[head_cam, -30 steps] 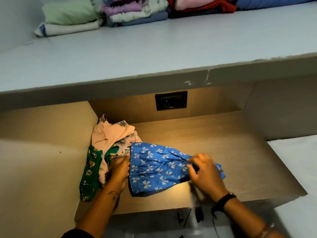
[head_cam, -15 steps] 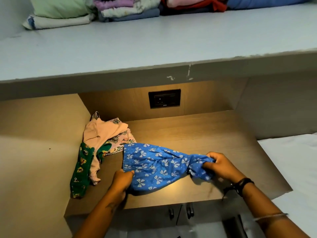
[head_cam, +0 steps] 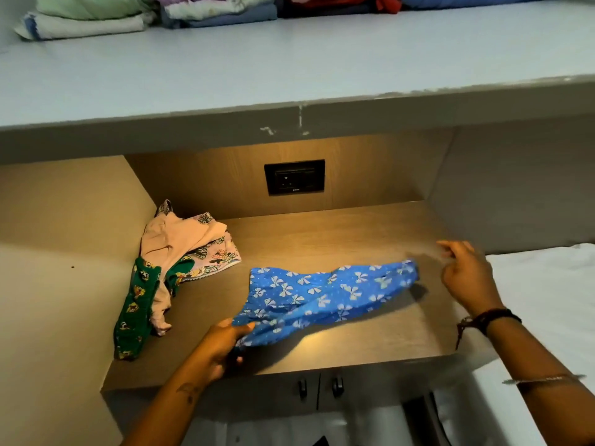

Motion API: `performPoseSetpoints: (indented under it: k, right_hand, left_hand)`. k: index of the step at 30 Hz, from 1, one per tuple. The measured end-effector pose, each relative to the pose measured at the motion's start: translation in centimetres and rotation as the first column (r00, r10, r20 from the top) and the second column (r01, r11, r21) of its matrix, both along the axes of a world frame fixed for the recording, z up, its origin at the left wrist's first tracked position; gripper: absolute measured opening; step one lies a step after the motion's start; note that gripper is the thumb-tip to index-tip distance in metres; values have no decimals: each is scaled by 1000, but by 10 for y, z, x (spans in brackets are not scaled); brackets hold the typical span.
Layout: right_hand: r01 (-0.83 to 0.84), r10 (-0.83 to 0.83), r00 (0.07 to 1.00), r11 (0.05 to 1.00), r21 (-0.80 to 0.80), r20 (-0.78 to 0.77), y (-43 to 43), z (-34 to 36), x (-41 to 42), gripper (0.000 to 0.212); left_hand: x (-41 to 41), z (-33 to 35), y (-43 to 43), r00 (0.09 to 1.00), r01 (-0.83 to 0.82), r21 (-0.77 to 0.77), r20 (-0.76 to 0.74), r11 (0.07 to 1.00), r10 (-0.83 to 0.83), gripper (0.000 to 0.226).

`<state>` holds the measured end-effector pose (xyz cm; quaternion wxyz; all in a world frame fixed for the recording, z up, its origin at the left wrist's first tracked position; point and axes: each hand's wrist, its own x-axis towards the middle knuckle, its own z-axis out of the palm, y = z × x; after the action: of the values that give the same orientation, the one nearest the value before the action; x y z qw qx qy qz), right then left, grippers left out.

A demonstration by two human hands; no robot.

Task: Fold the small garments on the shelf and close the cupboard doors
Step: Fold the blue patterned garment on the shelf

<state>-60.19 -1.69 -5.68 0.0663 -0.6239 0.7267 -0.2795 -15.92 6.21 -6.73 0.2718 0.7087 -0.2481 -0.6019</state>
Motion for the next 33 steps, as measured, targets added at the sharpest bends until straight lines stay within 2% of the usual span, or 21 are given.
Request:
performPoseSetpoints:
  k: [2, 3, 6, 8, 13, 14, 15, 16, 17, 19, 20, 21, 23, 25, 27, 28, 30, 33]
  right_hand:
    - [41, -44, 998, 998, 54, 42, 24, -12, 0, 43]
    - [-3, -2, 999, 995, 103, 47, 34, -20, 2, 43]
    - [-231, 250, 967, 934, 272, -39, 48, -38, 11, 67]
    - [-280, 347, 929, 888, 366, -130, 50, -46, 19, 72]
    - [-192, 232, 937, 967, 170, -261, 45, -48, 36, 53]
    - [-178, 211, 952, 971, 159, -223, 46, -49, 38, 54]
    - [-157, 175, 979, 974, 162, -107, 48, -48, 41, 54]
    - [-122, 109, 991, 975, 184, 79, 51, -47, 44, 55]
    - [-91, 28, 962, 971, 219, 273, 54, -45, 47, 55]
    - [-63, -118, 830, 951, 301, 546, 53, -41, 47, 58]
    - [-63, -164, 770, 942, 330, 616, 51, -37, 42, 59]
    - [-69, -201, 703, 935, 347, 682, 48, -32, 33, 53]
    - [-97, -270, 545, 920, 379, 794, 48, -12, 13, 27]
    - [-111, -325, 458, 903, 416, 828, 66, -4, -11, 17]
    - [-119, -381, 508, 857, 501, 772, 81, -4, -27, 17]
    - [-132, -386, 587, 822, 554, 712, 88, -8, -29, 15]
    - [-109, -363, 729, 775, 622, 581, 95, -13, -23, 7]
    - [-65, -292, 820, 807, 587, 493, 100, -17, -2, 4]
  left_hand:
    - [-5, -2, 9, 988, 102, -4, 114, 995, -101, 16]
    - [-6, -2, 12, 978, 131, -8, 167, 991, -128, 17]
    - [-7, -1, 14, 962, 136, -51, 247, 989, -119, 25]
    - [-6, 1, 12, 957, 120, -93, 276, 988, -91, 31]
    - [-10, 5, 16, 979, 61, -76, 200, 995, -45, 30]
    - [-10, 5, 17, 986, 40, -65, 163, 997, -29, 32]
    - [-9, 5, 17, 992, 13, -63, 124, 998, -5, 34]
    - [-9, 5, 18, 996, -14, -61, 92, 998, 20, 36]
    - [-8, 4, 17, 997, -40, -59, 58, 997, 44, 37]
    - [-7, 3, 14, 995, -101, -48, -17, 994, 100, 37]
    - [-7, 4, 12, 989, -135, -40, -60, 990, 133, 36]
    - [-7, 2, 10, 982, -166, -32, -99, 986, 162, 35]
    - [-5, 2, 8, 973, -205, -27, -115, 978, 201, 34]
    - [-3, -3, 18, 980, -171, -18, -102, 985, 169, 33]
    - [-5, -7, 27, 989, -132, 0, -65, 991, 132, 23]
    - [-8, -6, 32, 992, -118, 2, -44, 993, 118, 18]
    - [-8, -8, 37, 996, -82, -16, 19, 996, 83, 22]
    - [-5, -12, 39, 996, -29, -27, 82, 999, 31, 34]
